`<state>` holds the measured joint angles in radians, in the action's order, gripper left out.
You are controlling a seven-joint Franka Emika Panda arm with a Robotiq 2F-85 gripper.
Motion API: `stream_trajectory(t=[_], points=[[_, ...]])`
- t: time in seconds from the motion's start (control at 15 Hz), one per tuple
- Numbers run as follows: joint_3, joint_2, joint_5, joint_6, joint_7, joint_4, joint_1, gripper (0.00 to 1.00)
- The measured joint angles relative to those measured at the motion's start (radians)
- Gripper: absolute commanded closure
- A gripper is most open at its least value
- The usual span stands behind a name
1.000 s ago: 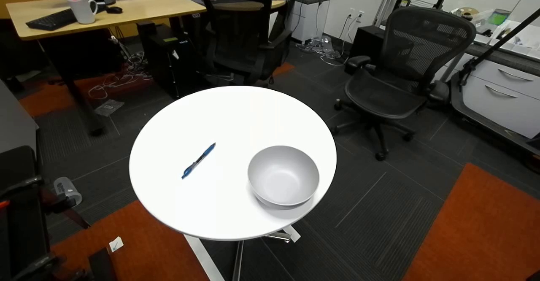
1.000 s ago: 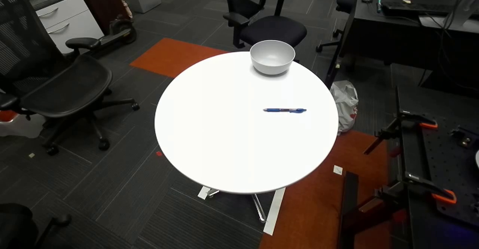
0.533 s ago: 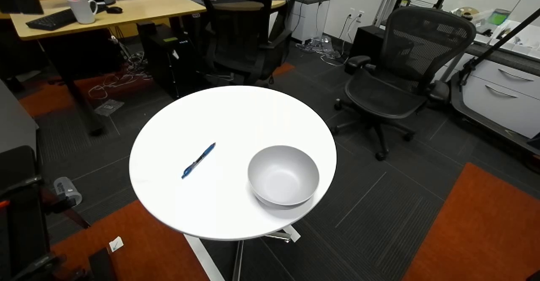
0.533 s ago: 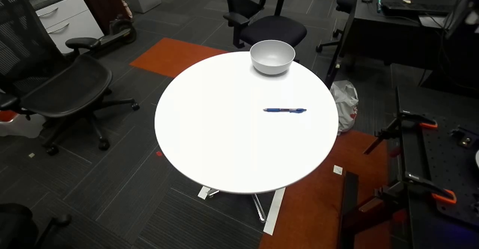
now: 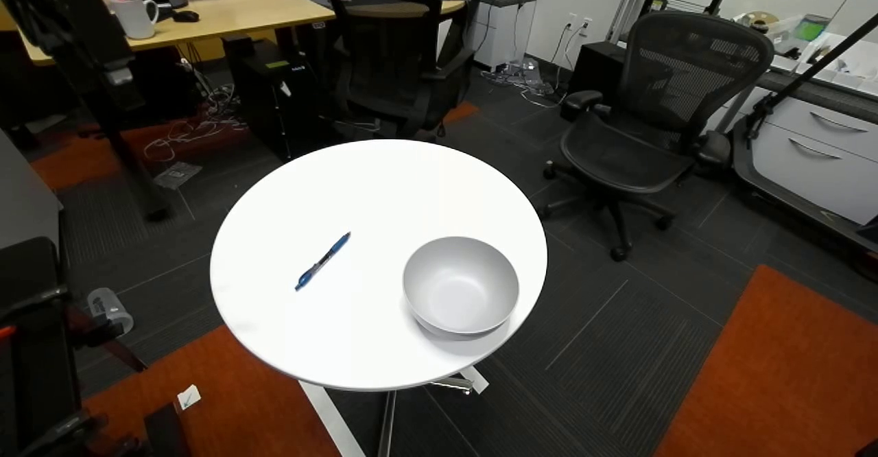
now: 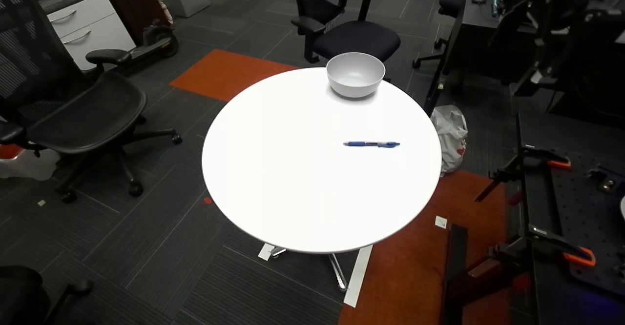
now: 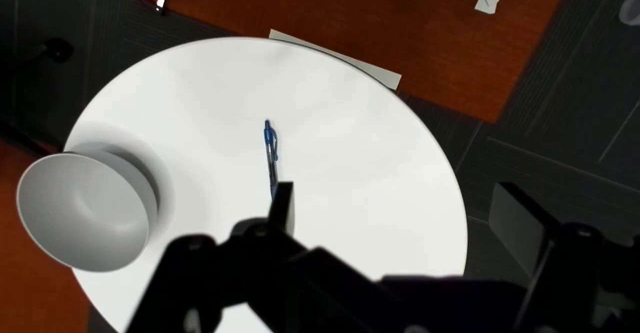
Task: Pick up the pen and place it in the bowl.
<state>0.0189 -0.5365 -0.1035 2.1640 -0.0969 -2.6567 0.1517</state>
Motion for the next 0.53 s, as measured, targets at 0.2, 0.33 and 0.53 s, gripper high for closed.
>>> stream_trajectory(t=[0.2,0.33,0.53], points=[[-0.014,-0.025,0.008,0.035,-0.008,-0.048,0.000,0.00],[-0.014,-0.032,0.009,0.035,-0.010,-0.050,0.000,0.00],[-0.014,-0.034,0.009,0.035,-0.011,-0.050,0.000,0.00]])
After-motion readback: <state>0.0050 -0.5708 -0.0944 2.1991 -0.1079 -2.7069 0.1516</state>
